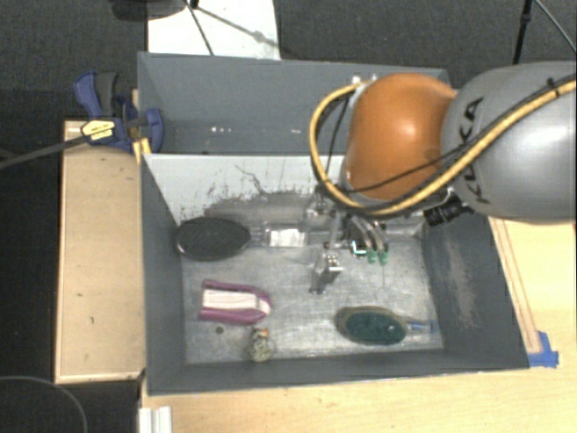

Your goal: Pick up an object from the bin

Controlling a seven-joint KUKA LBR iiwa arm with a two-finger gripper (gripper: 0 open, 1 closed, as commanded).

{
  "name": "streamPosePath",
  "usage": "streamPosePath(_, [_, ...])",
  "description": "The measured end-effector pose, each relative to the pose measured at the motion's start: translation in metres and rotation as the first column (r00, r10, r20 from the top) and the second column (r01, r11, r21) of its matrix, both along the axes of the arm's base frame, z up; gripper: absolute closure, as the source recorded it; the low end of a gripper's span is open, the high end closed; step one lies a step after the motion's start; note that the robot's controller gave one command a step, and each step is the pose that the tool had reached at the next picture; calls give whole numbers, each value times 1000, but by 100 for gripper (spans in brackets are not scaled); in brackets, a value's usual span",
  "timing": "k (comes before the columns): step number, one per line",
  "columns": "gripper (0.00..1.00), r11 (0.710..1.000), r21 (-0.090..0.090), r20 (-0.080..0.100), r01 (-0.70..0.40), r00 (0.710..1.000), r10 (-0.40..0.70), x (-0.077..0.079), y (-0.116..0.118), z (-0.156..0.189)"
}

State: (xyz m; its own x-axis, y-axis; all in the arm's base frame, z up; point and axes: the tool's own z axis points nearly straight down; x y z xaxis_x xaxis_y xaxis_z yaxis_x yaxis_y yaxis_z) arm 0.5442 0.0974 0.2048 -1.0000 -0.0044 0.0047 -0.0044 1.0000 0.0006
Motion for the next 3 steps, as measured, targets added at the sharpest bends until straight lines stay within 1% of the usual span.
streamPosePath(1, [0, 998, 3, -1, -63, 998, 63, -25, 91, -81])
streamPosePath(2, [0, 984, 2, 8, 177, 984, -177, -17, 107, -134])
streamPosePath(3, [100, 984, 3, 12, 180, 984, -181, -15, 107, -132])
